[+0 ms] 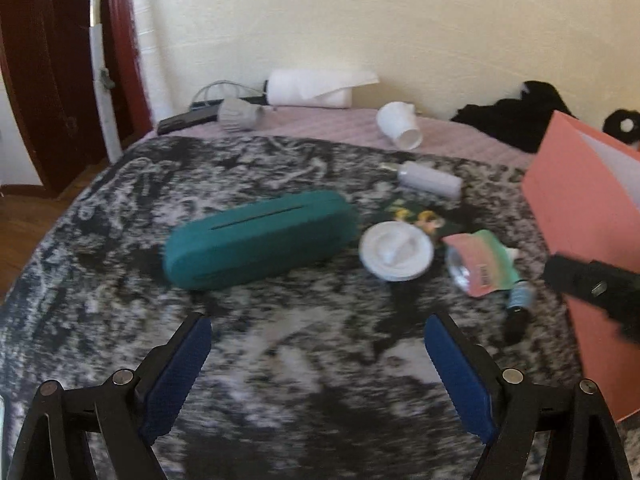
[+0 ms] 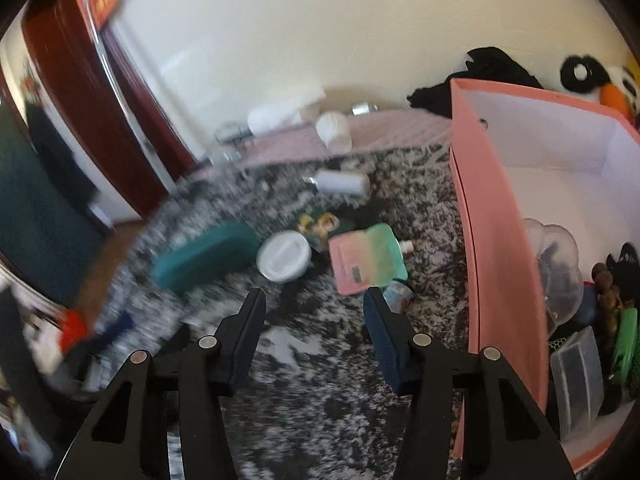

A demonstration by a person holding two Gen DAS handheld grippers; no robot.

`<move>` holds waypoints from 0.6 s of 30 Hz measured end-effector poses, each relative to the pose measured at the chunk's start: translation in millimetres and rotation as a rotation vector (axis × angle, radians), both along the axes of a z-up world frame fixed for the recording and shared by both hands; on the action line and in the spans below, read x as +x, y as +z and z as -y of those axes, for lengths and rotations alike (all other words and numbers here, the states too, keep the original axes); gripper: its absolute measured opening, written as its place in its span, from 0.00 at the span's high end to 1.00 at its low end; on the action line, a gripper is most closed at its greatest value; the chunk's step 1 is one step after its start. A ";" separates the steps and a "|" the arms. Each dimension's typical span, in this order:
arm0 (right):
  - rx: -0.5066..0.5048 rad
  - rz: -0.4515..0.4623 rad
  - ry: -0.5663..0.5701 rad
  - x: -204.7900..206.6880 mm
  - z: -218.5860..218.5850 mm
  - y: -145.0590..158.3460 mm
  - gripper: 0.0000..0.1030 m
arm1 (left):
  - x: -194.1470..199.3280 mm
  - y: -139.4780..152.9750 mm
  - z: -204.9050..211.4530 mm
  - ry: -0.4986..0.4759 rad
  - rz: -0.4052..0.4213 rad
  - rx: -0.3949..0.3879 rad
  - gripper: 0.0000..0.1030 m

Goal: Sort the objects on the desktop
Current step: 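Grasp the white round lid with the left tool while the right tool grasps the small blue bottle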

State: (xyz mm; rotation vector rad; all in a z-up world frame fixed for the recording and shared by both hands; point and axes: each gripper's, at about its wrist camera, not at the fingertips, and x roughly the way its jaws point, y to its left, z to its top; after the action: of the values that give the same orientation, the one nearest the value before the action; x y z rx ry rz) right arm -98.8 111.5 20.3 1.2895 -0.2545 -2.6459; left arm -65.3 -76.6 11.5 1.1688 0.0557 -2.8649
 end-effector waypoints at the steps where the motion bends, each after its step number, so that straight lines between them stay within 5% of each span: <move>1: 0.050 0.013 -0.008 -2.8 4.5 -7.0 0.47 | 0.2 -0.5 5.8 0.007 0.002 -0.001 0.12; 6: 0.132 0.100 -0.063 -21.2 -1.4 -39.9 0.48 | 1.5 -3.0 28.4 0.030 0.010 0.001 0.12; 15: 0.010 0.206 -0.132 -53.4 -23.2 -79.4 0.48 | -2.5 -1.9 50.7 0.046 0.009 0.035 0.12; 17: 0.007 0.214 -0.139 -58.1 -23.6 -87.6 0.51 | -3.1 -2.5 53.0 0.045 0.008 0.038 0.12; 18: 0.023 0.202 -0.142 -58.3 -23.2 -88.4 0.60 | -3.9 -3.6 54.1 0.045 0.010 0.041 0.12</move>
State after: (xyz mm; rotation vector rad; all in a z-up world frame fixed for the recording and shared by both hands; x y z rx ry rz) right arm -157.1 134.7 -68.2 1.6048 -0.3582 -2.6392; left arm -69.2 -130.6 7.9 1.1728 0.1392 -2.8323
